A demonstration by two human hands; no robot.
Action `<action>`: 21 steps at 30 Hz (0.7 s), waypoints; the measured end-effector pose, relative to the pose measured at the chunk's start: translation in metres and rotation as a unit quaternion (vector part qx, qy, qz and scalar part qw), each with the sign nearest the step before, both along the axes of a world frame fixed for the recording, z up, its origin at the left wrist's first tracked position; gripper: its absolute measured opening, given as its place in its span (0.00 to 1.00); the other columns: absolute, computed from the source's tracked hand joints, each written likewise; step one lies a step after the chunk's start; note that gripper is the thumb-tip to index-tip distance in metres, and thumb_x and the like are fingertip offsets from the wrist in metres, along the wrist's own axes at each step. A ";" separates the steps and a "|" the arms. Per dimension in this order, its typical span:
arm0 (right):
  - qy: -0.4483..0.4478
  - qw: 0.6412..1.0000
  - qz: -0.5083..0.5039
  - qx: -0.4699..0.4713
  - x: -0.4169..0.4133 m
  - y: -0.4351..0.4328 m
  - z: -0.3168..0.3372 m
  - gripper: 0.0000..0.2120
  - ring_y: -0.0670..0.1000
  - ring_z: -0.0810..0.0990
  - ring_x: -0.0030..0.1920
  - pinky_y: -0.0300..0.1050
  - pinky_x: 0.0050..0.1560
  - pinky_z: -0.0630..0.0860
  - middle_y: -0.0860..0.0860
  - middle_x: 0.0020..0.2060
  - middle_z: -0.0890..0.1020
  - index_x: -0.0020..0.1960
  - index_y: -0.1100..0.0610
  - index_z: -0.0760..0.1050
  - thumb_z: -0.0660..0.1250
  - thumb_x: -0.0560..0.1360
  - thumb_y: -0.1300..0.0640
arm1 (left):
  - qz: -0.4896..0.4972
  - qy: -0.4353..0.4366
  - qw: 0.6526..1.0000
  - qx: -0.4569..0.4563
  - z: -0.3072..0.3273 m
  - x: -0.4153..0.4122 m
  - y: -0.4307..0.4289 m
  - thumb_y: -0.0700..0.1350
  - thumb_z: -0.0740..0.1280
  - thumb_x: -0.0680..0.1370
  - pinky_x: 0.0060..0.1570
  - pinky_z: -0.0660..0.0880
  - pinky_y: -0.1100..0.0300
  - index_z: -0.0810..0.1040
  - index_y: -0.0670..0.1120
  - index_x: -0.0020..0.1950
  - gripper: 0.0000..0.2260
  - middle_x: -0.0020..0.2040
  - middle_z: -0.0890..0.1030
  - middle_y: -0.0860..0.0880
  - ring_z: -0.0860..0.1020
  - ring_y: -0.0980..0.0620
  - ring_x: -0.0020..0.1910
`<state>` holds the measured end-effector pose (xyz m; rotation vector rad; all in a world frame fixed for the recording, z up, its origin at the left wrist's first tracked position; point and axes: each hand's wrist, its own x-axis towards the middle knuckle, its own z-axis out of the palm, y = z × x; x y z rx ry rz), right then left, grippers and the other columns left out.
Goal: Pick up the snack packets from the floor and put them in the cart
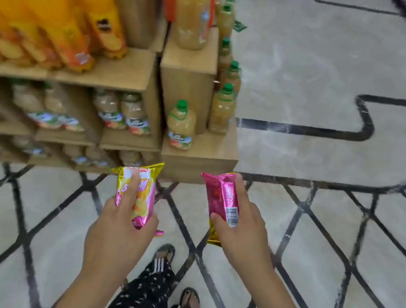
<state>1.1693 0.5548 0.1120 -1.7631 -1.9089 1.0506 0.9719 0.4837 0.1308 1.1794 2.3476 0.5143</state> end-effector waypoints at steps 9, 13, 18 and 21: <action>-0.045 0.957 0.286 0.031 -0.162 -0.021 0.007 0.41 0.52 0.71 0.43 0.44 0.38 0.66 0.51 0.49 0.69 0.75 0.32 0.36 0.64 0.78 0.46 | 0.250 0.070 0.965 -0.029 0.016 -0.101 -0.092 0.56 0.63 0.77 0.36 0.66 0.56 0.45 0.64 0.79 0.36 0.58 0.68 0.46 0.70 0.47 0.40; -0.051 0.927 0.370 0.040 -0.250 -0.041 0.009 0.41 0.55 0.75 0.45 0.49 0.46 0.75 0.52 0.51 0.69 0.72 0.31 0.32 0.63 0.78 0.45 | 0.332 0.067 0.941 -0.026 0.017 -0.157 -0.127 0.57 0.62 0.78 0.39 0.73 0.54 0.44 0.63 0.79 0.36 0.54 0.67 0.47 0.76 0.44 0.43; -0.068 0.899 0.430 0.050 -0.372 -0.079 0.010 0.40 0.59 0.76 0.51 0.48 0.44 0.71 0.53 0.51 0.67 0.76 0.37 0.35 0.62 0.79 0.46 | 0.404 0.074 0.911 -0.027 0.020 -0.246 -0.180 0.59 0.60 0.79 0.36 0.67 0.57 0.41 0.63 0.79 0.35 0.52 0.64 0.50 0.69 0.49 0.39; -0.079 0.881 0.463 0.054 -0.445 -0.108 0.007 0.39 0.56 0.72 0.42 0.46 0.40 0.66 0.51 0.47 0.63 0.75 0.37 0.32 0.60 0.80 0.44 | 0.430 0.083 0.898 -0.039 0.019 -0.303 -0.213 0.62 0.58 0.79 0.36 0.66 0.57 0.39 0.63 0.78 0.35 0.57 0.68 0.47 0.69 0.49 0.39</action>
